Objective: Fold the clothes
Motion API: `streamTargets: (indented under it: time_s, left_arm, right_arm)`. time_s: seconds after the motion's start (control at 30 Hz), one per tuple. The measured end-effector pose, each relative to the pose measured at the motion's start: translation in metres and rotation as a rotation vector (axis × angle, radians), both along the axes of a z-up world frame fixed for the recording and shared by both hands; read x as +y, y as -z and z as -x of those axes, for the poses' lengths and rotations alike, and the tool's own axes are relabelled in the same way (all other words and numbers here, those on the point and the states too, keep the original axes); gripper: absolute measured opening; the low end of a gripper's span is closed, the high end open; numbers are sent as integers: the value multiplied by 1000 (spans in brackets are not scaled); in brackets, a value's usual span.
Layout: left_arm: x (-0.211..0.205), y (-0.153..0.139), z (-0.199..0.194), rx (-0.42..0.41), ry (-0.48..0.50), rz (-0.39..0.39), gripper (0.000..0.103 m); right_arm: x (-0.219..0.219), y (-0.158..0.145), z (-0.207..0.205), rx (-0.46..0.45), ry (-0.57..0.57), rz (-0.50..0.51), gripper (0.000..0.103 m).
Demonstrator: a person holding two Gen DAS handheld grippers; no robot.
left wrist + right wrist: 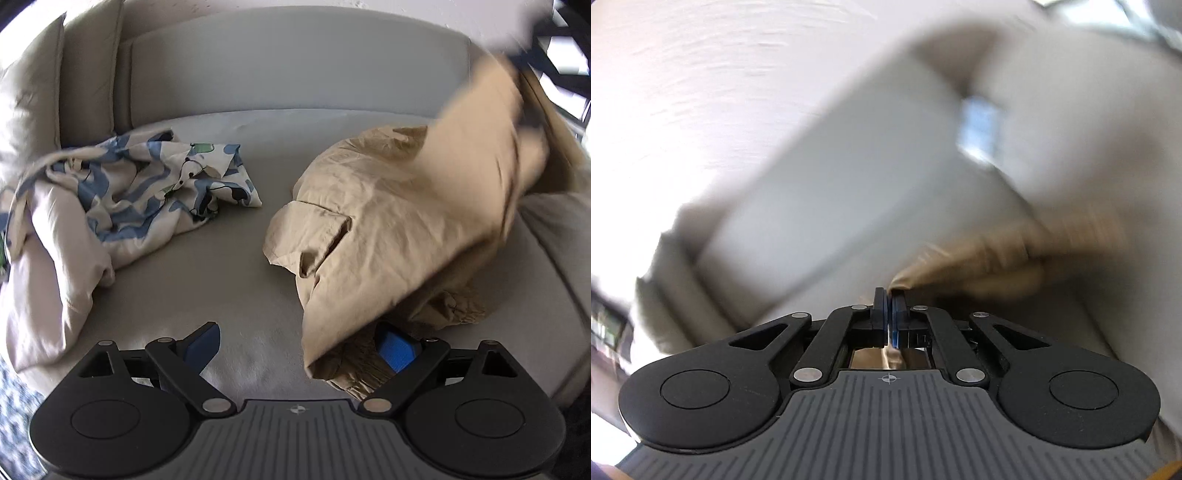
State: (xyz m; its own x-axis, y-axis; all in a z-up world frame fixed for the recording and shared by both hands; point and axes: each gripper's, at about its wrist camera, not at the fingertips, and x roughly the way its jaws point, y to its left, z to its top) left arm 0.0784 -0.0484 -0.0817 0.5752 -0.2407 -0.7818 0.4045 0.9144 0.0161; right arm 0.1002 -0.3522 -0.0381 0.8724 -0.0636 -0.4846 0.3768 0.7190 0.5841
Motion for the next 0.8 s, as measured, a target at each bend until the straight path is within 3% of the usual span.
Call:
streamTargets:
  time_s: [0.1,0.17,0.23,0.27,0.33,0.4,0.6,0.7,0.8]
  left_arm:
    - [10,-3,-2,9,-34,31,93]
    - [18,-4,-4,20,-63,47,93]
    - [28,-4,-7,37,-93,64,93]
    - [32,-3,-8,45,-108,72,93]
    - [39,-2,-9,60,-126,89,93]
    - [45,1,-11,79,-139,104,93]
    - [34,7,-13,116,-110,125,92]
    - [27,14,-14,145,-90,121,87]
    - [25,15,-17,151,-82,134,74]
  right_arm:
    - [66,-45,-57,-67,-141,122,2]
    - [125,-62,-100,-45,-348,169,3]
    - [178,-63,-132,21,-536,173,19]
    - [196,-63,-137,37,-575,186,25]
    - [212,-68,-127,-7,-566,252,52]
    - [209,-72,-107,-38,-531,319,62]
    - [167,-63,-20,76,-461,461,62]
    - [148,-31,16,151,-541,497,61]
    - [148,4,55,177,-671,602,58]
